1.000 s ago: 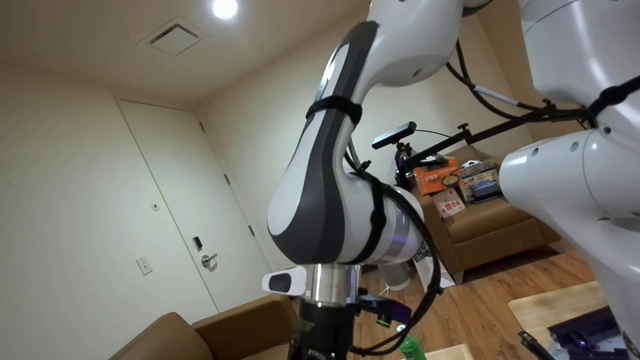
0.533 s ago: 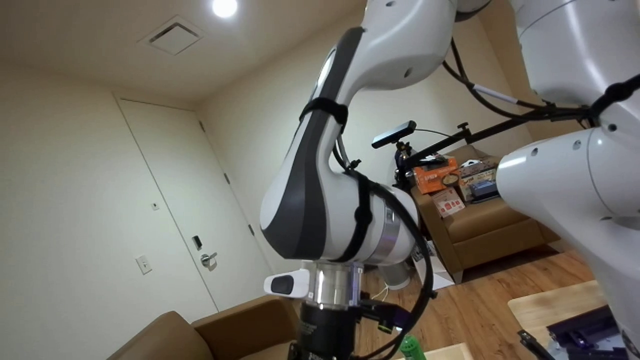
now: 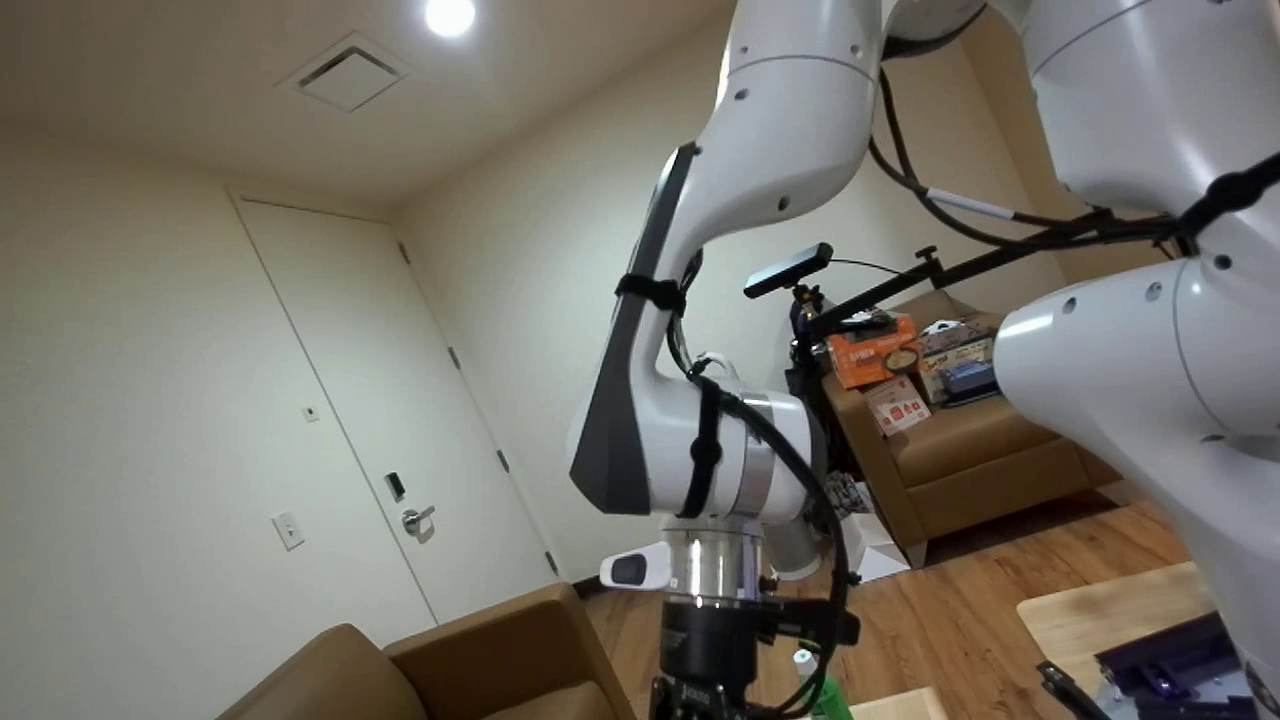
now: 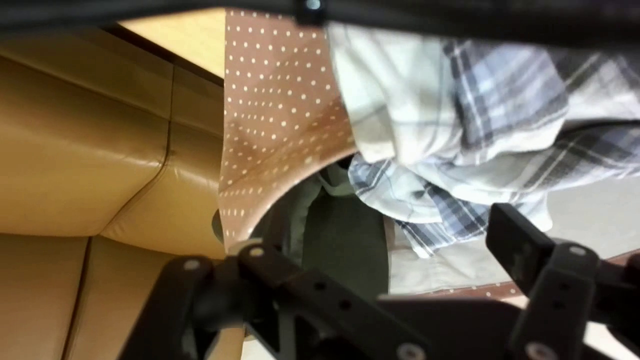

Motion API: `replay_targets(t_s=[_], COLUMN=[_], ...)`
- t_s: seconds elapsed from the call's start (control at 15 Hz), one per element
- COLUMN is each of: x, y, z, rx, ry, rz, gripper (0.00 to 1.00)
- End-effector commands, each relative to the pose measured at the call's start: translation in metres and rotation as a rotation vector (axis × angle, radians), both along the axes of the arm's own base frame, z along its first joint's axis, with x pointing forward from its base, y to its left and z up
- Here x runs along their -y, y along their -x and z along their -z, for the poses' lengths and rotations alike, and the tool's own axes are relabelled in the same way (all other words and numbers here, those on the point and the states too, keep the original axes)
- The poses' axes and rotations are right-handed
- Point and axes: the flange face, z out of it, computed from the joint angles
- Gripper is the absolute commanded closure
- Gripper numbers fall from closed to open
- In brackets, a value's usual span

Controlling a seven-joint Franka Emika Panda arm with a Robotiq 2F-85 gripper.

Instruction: Put the checked garment in the laundry basket

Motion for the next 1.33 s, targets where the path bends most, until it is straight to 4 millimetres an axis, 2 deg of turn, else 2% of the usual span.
replay_targets(t_s=[0.0,0.33,0.53,0.8,1.07,1.13,1.2,1.27], x=[0.007,0.03,0.03,0.012,0.007,0.001,-0.002,-0.002], y=[0.01,0.018,0.015,-0.015,-0.043,-0.061,-0.075,-0.083], z=[0.03,0.07,0.092,0.11,0.126,0.106,0.096,0.097], rx=[-0.032,-0.096,-0.101,0.029,0.2,0.218,0.217,0.224], ry=[-0.006,0.033,0.026,0.036,0.019,0.005,-0.015,-0.038], rz=[-0.14,-0.35,-0.495,-0.675,-0.804,-0.823,-0.824,-0.824], gripper=[0.0,0.0,0.0,0.0,0.0,0.0,0.0,0.25])
